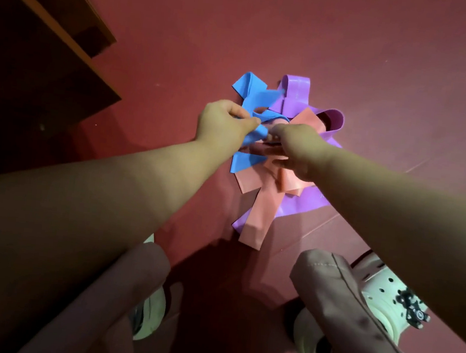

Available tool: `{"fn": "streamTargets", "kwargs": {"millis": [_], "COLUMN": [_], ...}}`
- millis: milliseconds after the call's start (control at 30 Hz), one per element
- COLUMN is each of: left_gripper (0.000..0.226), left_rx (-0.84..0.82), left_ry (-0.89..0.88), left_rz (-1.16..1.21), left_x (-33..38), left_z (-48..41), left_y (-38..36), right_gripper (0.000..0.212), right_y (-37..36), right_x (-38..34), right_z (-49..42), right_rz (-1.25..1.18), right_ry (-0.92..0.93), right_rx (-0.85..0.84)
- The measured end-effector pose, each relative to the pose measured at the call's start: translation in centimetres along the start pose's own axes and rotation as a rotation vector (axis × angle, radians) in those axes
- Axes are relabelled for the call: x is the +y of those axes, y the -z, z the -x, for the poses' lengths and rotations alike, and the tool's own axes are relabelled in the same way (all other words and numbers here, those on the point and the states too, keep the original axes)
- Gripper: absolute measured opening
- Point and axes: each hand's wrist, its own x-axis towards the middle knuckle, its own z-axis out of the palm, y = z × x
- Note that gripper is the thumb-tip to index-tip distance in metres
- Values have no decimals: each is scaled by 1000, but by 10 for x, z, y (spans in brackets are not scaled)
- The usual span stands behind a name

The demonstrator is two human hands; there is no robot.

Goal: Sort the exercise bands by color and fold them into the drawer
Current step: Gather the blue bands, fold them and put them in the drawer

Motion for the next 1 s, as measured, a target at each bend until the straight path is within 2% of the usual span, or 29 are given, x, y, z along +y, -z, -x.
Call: {"fn": "streamTargets", "kwargs": {"millis": [200, 400, 467, 633, 700, 767, 867, 933, 1000], "left_gripper": [31, 40, 42, 14, 18, 35, 62, 62, 51], "left_rx": [-83, -225, -260, -349, -311, -272, -304, -350, -341], "left_ry": [160, 344, 389, 461, 466, 476, 509, 517, 502], "left_rz": [181, 351, 385, 419, 434, 478, 539, 589, 665], "left_x": [-4, -12, -15, -21, -22, -23, -18, -15, -14], "left_z": [0, 7, 11, 19, 18, 13, 9, 9, 8], "left_y": [3, 12, 12, 13, 13, 11, 10, 10, 9], "right_gripper": [15, 42, 37, 10, 8, 17, 48, 52, 48], "right_y": [-11, -11, -13, -19, -20, -19, -17, -17, -16], "right_x": [4, 1, 1, 1, 1, 1, 1, 1, 2], "right_z": [-6, -11, -11, -11, -8, -4, -1, 2, 5], "right_rz": [-104, -124, -146, -144, -193, -297, -378, -391, -369], "right_ry": [-109, -146, -116, 12, 23, -7, -59, -68, -64], "right_rx": [50, -17, -39, 73, 95, 13, -147, -212, -280]}}
